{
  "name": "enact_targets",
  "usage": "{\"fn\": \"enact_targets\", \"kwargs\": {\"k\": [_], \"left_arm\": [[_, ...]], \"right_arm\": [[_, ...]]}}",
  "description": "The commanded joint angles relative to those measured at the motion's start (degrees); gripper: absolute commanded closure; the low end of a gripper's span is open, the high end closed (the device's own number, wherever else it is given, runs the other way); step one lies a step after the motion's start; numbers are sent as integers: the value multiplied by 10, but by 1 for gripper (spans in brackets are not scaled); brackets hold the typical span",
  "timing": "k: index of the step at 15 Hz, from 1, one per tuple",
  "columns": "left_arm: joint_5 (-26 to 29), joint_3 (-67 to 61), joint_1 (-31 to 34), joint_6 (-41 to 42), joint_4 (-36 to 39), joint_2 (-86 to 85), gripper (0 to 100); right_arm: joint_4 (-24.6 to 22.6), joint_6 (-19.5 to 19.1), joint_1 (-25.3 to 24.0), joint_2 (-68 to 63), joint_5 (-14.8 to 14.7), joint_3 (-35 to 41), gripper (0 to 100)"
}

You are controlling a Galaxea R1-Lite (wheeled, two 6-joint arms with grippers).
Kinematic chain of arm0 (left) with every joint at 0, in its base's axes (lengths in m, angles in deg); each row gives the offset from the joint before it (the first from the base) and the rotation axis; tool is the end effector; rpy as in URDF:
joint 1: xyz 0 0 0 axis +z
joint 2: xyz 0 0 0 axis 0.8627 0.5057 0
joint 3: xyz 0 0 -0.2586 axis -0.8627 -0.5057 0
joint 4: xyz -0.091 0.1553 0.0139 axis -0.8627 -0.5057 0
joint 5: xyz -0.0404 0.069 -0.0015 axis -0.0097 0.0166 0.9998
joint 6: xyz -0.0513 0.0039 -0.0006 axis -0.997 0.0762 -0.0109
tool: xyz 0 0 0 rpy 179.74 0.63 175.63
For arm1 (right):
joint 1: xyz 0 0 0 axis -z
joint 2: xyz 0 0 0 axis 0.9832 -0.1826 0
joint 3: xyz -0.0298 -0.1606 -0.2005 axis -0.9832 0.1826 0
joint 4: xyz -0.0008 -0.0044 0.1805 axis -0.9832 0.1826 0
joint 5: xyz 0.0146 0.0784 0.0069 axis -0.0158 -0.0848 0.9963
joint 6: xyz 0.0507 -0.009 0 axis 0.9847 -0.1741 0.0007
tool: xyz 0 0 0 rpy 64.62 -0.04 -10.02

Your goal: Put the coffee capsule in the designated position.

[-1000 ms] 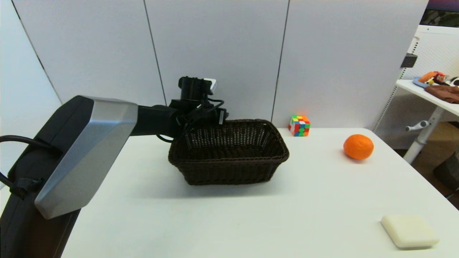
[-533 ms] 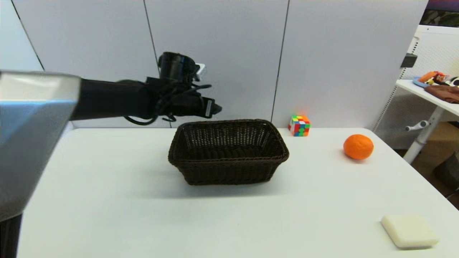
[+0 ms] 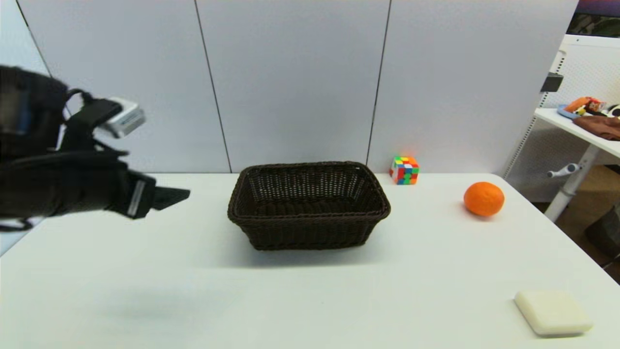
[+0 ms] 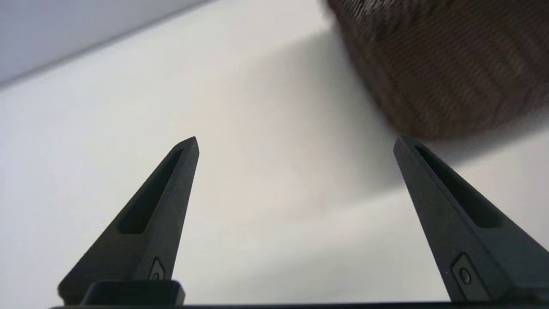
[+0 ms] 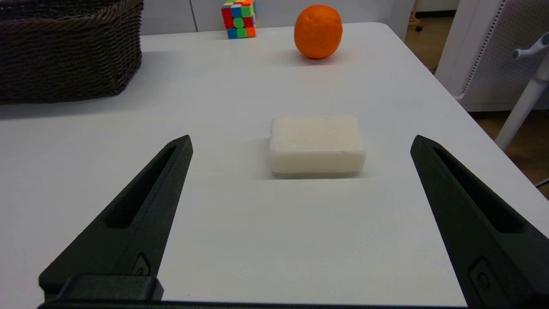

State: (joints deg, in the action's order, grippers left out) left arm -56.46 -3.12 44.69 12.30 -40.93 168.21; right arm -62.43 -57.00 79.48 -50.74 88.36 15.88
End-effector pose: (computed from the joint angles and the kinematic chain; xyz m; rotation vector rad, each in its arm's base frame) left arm 0.2319 -0.0607 0.1985 0.2652 0.5159 -0.2856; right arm 0.0368 -0.0011 0.0770 0.0467 -0.0135 -0.0196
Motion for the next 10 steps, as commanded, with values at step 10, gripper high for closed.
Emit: {"fn": "enact_targets", "kwargs": {"k": [10], "left_arm": [[36, -582, 143, -45, 121, -780, 0]], "right_arm": [[0, 1, 0, -1, 0, 0, 0]]}}
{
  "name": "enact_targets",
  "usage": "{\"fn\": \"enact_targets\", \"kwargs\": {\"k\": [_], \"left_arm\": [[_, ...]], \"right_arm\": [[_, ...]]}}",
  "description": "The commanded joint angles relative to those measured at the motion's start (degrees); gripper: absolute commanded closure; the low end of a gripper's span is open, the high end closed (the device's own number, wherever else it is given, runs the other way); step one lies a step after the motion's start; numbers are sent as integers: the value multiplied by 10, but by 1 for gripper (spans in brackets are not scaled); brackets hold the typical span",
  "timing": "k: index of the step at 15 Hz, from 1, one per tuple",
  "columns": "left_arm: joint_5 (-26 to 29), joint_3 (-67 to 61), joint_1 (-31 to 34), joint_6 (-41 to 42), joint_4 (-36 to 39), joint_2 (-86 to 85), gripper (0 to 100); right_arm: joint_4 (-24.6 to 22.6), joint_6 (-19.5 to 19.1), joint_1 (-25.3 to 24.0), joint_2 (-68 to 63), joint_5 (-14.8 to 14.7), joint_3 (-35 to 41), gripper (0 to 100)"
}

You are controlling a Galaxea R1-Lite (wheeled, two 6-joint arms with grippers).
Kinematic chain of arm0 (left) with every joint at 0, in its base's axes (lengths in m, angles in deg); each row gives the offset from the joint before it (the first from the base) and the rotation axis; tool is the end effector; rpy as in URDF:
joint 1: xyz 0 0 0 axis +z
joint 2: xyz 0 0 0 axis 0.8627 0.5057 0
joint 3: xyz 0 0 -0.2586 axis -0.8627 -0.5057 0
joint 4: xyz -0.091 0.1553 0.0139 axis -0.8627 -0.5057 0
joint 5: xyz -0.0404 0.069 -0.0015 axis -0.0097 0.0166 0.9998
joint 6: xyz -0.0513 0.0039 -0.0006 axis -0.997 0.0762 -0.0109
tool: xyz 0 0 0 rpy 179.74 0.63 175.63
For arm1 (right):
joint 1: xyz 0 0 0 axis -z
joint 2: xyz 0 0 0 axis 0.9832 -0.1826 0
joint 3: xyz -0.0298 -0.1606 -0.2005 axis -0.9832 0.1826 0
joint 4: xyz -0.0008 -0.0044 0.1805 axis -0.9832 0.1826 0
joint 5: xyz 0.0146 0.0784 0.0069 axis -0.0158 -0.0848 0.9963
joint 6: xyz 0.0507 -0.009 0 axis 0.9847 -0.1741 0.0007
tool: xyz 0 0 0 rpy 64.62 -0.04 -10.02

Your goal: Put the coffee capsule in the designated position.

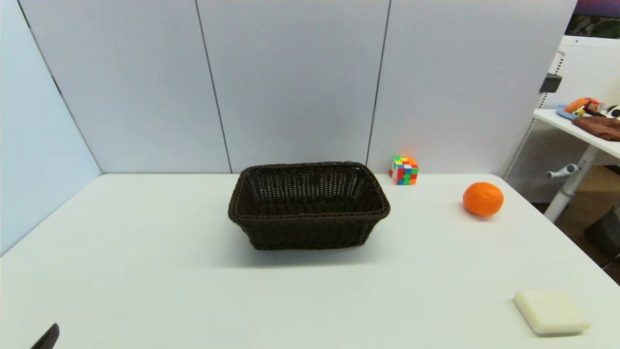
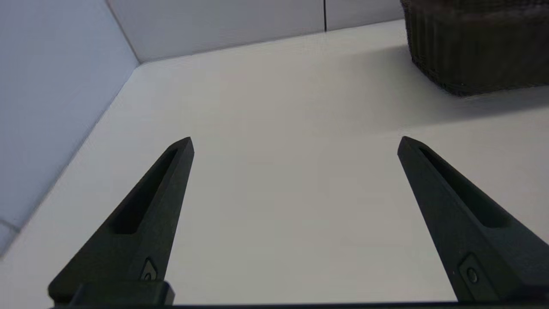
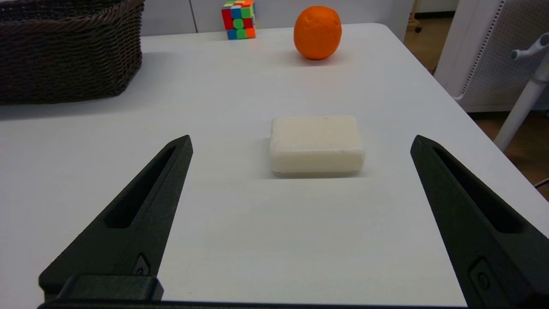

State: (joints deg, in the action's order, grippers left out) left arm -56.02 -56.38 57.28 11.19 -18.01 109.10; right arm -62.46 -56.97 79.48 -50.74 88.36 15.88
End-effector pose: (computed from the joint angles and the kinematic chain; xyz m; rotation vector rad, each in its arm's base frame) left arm 0.0647 -0.0019 0.1108 0.1761 0.0391 -0.0310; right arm 0.0368 -0.0011 0.0771 0.0472 -0.0140 -0.0196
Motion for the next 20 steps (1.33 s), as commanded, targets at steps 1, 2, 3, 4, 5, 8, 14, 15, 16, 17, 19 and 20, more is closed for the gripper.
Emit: {"fn": "enact_targets", "kwargs": {"k": [1, 2, 3, 4, 5, 8, 14, 15, 16, 17, 19, 20], "left_arm": [[33, -49, 17, -40, -117, -191, 0], [31, -49, 17, -42, -114, -191, 0], [33, -49, 18, -41, -115, -191, 0], [34, -49, 18, -40, -115, -191, 0], [33, -49, 18, -40, -116, -191, 0], [27, -49, 18, -55, -115, -191, 0], [28, -49, 18, -64, -115, -191, 0], [27, -49, 18, -64, -115, -191, 0], [28, -49, 18, -64, -115, -191, 0], [28, -49, 18, -64, -115, -191, 0], [27, -49, 18, -64, -115, -191, 0], [28, -49, 18, -64, -115, -191, 0]], "right_arm": [[0, -1, 0, -1, 0, 0, 0], [0, 0, 0, -1, 0, 0, 0], [0, 0, 0, 1, 0, 0, 0], [0, 0, 0, -1, 0, 0, 0], [0, -1, 0, -1, 0, 0, 0], [0, 0, 0, -1, 0, 0, 0], [0, 0, 0, -1, 0, 0, 0], [0, 0, 0, -1, 0, 0, 0], [0, -1, 0, -1, 0, 0, 0], [0, -1, 0, 1, 0, 0, 100], [1, -6, 0, -1, 3, 0, 100], [1, -5, 0, -1, 3, 0, 100]]}}
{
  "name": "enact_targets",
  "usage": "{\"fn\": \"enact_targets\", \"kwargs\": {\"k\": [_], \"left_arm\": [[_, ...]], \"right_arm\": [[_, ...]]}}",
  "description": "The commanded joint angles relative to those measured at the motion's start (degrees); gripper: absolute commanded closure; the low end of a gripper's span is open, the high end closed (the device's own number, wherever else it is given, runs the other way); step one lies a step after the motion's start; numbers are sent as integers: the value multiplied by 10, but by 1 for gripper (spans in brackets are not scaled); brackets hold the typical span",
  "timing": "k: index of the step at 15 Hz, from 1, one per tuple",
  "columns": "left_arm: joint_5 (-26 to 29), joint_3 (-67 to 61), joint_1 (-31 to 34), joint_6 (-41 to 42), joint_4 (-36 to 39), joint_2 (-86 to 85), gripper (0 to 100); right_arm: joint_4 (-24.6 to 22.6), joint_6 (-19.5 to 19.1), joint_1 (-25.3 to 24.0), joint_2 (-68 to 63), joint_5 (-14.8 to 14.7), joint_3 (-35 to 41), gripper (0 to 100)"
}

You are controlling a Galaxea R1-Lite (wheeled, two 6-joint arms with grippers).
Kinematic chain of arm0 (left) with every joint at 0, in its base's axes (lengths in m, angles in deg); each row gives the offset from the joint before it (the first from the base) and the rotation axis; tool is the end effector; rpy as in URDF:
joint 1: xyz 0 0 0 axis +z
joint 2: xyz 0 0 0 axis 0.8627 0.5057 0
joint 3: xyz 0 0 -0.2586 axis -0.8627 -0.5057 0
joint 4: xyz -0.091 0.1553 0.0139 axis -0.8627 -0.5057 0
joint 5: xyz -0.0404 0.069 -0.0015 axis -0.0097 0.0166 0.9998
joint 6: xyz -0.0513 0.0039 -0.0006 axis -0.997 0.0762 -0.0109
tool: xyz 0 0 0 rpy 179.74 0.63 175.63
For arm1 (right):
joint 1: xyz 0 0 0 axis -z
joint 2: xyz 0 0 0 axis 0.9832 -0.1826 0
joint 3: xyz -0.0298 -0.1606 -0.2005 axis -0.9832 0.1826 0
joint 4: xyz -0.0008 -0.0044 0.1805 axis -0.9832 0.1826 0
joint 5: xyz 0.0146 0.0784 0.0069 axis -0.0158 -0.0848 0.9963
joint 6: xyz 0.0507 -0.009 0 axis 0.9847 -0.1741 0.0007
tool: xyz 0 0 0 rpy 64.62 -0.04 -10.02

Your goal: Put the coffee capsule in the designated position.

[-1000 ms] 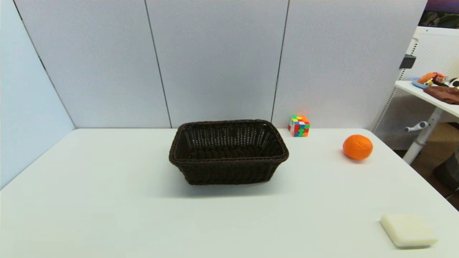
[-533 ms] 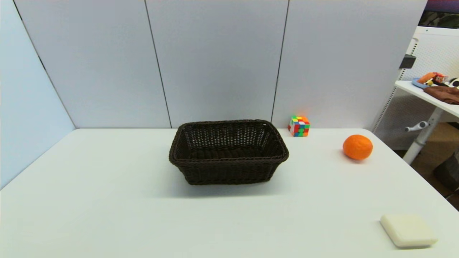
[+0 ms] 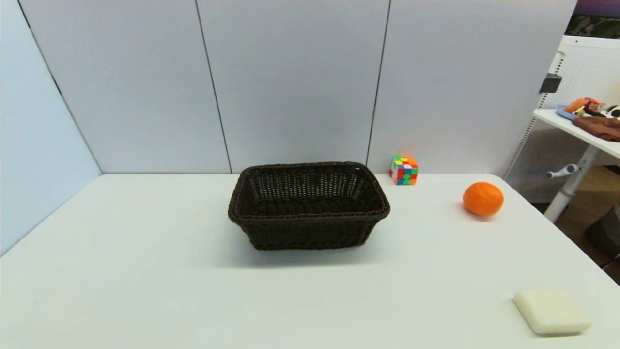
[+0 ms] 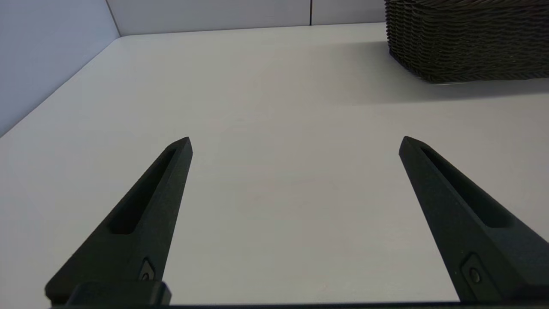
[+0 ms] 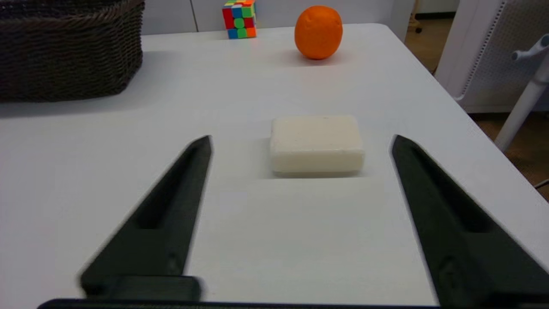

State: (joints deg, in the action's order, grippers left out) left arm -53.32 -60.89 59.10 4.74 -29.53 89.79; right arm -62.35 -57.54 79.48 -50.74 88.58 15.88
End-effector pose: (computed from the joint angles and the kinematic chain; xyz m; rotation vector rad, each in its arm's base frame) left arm 0.0365 -0.0020 0.0771 0.0626 -0.0169 -0.0422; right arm 0.0368 -0.0010 0.0768 0.0373 -0.0119 -0.0159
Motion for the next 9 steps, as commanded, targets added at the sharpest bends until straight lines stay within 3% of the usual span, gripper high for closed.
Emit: {"fn": "enact_targets", "kwargs": {"k": [1, 9], "left_arm": [[0, -4, 0, 0, 0, 2, 0], [0, -4, 0, 0, 0, 2, 0]], "right_arm": [[0, 4, 0, -1, 0, 0, 100], [-1, 15, 0, -1, -9, 0, 100]]}}
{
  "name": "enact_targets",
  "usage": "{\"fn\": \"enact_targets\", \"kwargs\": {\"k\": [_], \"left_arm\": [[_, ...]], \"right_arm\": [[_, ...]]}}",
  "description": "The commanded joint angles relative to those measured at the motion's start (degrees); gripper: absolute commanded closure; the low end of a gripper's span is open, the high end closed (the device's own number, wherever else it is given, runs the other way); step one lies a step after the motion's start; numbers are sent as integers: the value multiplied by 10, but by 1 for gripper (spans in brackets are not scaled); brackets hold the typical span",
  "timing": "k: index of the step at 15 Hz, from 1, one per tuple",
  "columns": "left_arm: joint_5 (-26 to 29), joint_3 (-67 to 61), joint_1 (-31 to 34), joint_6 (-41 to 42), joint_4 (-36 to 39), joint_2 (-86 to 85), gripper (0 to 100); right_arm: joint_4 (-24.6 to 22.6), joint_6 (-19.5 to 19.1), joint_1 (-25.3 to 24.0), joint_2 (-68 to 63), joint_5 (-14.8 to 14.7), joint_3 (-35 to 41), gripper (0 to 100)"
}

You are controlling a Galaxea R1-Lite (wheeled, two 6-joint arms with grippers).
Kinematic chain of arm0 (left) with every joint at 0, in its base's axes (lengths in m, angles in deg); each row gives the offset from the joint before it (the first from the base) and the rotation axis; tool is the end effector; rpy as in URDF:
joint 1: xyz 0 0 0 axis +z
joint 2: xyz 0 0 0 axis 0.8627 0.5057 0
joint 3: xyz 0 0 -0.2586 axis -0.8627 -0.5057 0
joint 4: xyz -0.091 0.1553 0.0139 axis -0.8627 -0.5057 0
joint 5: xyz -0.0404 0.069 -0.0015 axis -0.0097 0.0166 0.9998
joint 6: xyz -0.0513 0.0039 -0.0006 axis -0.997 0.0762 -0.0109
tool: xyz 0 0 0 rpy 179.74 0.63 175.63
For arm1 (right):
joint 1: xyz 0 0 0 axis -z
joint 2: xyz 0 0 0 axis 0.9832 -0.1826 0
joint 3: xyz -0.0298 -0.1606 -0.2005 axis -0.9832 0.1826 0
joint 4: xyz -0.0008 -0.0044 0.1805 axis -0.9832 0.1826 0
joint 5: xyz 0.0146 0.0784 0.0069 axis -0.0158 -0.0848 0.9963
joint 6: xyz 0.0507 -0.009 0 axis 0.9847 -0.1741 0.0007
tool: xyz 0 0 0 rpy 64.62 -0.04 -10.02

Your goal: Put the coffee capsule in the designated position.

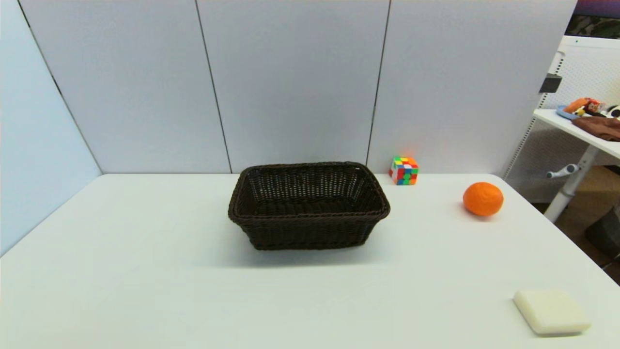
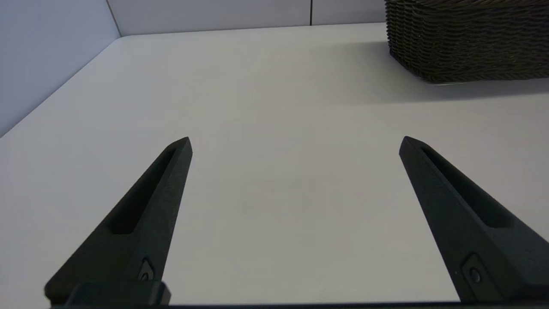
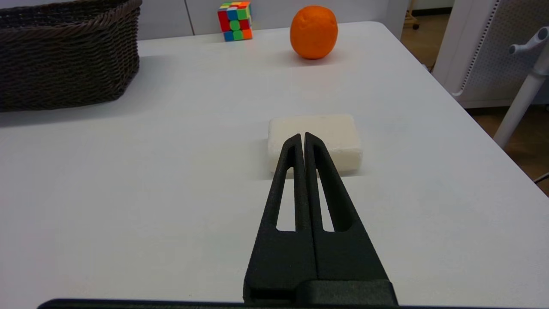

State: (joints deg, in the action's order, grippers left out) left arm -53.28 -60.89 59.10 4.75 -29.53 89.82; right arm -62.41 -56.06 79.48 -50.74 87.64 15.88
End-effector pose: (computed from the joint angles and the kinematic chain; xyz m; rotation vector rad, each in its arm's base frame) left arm 0.0365 -0.0020 0.0771 0.0628 -0.0164 -0.0430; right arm 0.0368 -0.0018 0.0770 0.0632 -0.0137 -0.0321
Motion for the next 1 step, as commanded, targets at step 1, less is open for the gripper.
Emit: {"fn": "enact_targets", "kwargs": {"k": [1], "left_arm": [[0, -4, 0, 0, 0, 2, 0]], "right_arm": [[0, 1, 0, -1, 0, 0, 100]]}}
